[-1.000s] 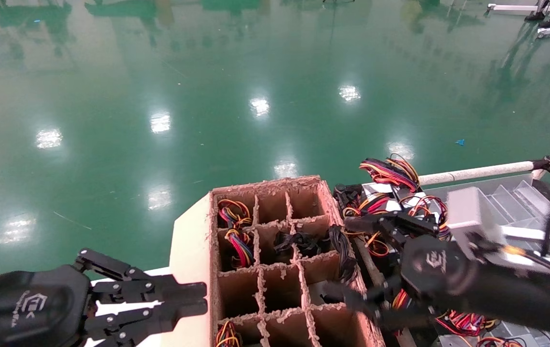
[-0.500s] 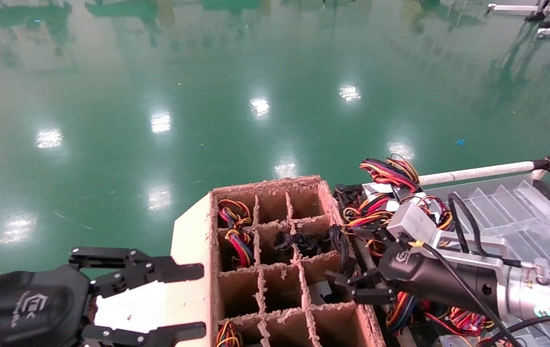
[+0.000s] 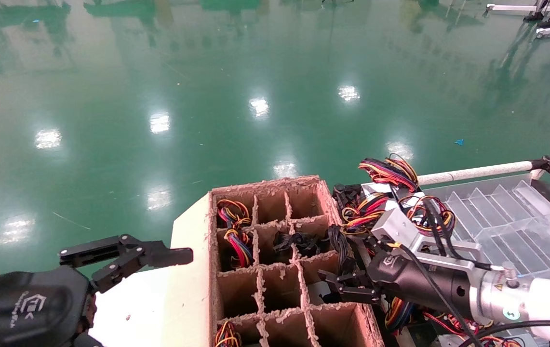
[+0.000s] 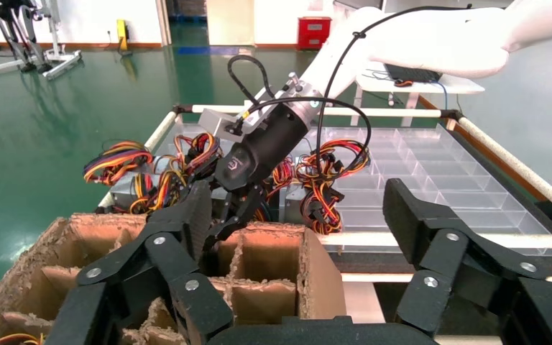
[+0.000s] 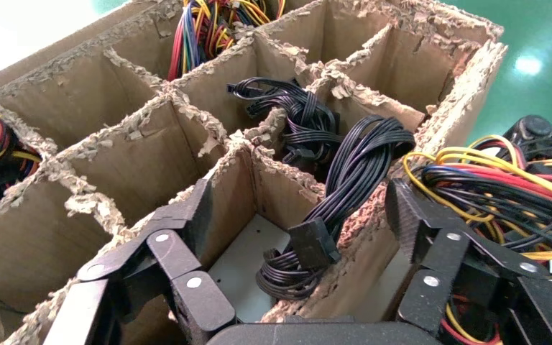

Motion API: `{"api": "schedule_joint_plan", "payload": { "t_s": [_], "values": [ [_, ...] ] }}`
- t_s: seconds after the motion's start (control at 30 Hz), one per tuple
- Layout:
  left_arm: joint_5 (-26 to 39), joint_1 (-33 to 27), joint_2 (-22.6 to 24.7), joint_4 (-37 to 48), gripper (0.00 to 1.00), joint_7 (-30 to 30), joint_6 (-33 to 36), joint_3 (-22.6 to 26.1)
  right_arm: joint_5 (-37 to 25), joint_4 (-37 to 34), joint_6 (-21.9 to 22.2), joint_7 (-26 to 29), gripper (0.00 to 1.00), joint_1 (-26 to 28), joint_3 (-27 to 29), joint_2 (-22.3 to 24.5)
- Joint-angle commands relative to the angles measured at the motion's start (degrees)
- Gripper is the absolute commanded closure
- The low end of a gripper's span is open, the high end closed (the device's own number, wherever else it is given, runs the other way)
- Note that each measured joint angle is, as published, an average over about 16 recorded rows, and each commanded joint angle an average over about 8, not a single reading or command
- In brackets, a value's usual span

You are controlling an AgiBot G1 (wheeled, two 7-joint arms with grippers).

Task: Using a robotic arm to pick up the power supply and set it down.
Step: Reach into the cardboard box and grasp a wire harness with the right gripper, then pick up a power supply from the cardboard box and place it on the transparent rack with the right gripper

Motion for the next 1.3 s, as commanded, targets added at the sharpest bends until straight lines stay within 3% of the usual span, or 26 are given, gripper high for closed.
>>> {"api": "schedule_joint_plan", "payload": {
  "t_s": [0.03,0.67,1.3],
  "values": [
    [0.00,0.00,0.00,0.00,0.00,0.00,0.00,0.00,-0.38,-0.23,0.37,0.83,1.00,-0.11,-0.27,-0.44],
    [-0.02,-0.01,-0.01,0.00,0.00,0.01,-0.01,0.02,0.04,-4.00,0.64,-0.47,1.00,0.13,-0.67,-2.99],
    [-0.03,-0.01,-0.02,0.00,0.00,0.02,-0.02,0.04,2.28,0.25,-2.33,2.36,1.00,3.95,0.77,-0.87]
  ]
}}
